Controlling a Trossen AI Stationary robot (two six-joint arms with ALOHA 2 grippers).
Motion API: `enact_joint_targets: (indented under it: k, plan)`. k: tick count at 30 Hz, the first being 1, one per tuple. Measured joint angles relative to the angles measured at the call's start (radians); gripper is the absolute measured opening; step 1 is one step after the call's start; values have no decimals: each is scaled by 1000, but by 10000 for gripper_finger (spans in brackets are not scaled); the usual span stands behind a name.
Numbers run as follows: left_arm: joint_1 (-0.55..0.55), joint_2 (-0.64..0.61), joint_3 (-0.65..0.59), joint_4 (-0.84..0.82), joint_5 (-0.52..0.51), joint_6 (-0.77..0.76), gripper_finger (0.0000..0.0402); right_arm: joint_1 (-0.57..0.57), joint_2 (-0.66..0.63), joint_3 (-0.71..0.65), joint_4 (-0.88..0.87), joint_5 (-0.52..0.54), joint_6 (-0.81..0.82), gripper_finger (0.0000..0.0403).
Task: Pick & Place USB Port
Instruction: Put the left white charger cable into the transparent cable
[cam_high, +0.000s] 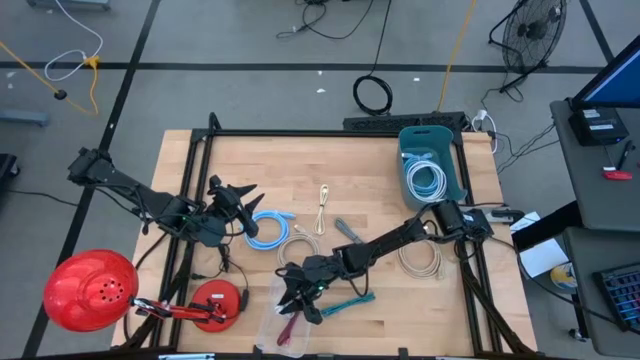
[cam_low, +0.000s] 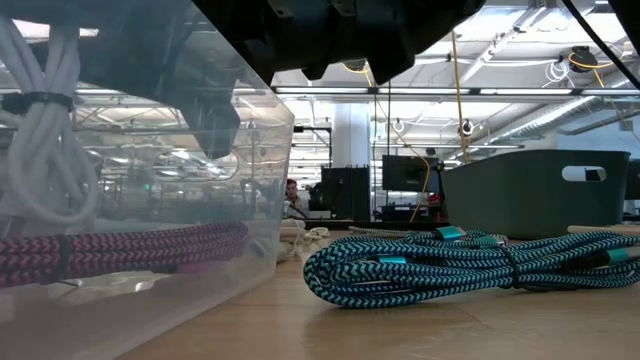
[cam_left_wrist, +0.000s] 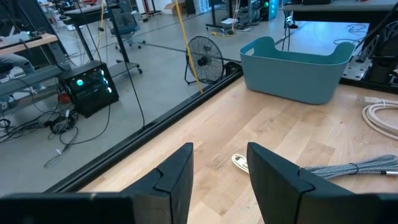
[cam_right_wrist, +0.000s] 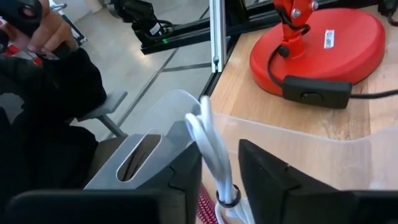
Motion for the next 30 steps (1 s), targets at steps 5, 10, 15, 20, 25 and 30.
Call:
enact_joint_targets:
  k: [5,10,15,20,25,30]
  plan:
    - [0,0,0,-4,0,0,154,-1,-15,-1,17,-23,23,19]
    - [0,0,0,-4,0,0,154,-7,-18,-1,160,-115,148,22]
    - [0,0,0,-5,0,0,154,-6,-19,0,208,-130,192,13]
    - [0,0,0,-5,-1,0,154,-5,-18,0,190,-10,234,12]
    - [0,0,0,-4,-3,0,154,-5,-18,-1,121,134,233,17]
    - [1,0,0,-7,-17,0,154,-2,-18,0,58,157,248,12]
